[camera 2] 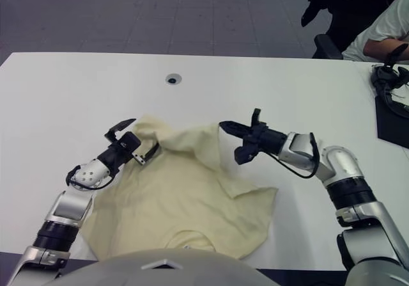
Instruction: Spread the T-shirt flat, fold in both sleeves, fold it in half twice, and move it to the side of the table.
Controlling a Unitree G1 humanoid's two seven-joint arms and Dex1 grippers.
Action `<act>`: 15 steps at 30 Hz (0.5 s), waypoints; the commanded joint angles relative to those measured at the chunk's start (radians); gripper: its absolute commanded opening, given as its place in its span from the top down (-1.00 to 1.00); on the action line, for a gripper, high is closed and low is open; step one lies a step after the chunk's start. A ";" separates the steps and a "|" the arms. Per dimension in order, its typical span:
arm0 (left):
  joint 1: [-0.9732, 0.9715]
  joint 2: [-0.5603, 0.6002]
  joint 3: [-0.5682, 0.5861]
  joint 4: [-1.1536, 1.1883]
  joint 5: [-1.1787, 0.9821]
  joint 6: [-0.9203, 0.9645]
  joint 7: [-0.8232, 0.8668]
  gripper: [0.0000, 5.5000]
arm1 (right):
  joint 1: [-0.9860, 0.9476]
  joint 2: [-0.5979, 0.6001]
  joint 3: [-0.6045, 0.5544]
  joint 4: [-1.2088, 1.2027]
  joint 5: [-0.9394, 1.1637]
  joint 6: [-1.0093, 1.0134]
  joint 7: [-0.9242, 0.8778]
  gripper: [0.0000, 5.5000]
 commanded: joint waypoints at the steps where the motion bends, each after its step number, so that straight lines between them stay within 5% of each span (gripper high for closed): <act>1: 0.015 0.011 -0.001 0.019 0.015 0.014 0.000 -0.96 | -0.012 -0.025 -0.007 0.033 -0.041 0.018 -0.031 0.99; 10: 0.012 0.012 -0.016 -0.013 0.019 0.022 -0.015 -0.96 | 0.041 -0.051 0.023 -0.012 -0.115 -0.040 -0.104 0.99; 15: 0.020 0.050 -0.029 -0.038 0.025 0.020 -0.064 -0.96 | 0.152 -0.067 0.117 0.083 0.208 0.050 0.304 0.99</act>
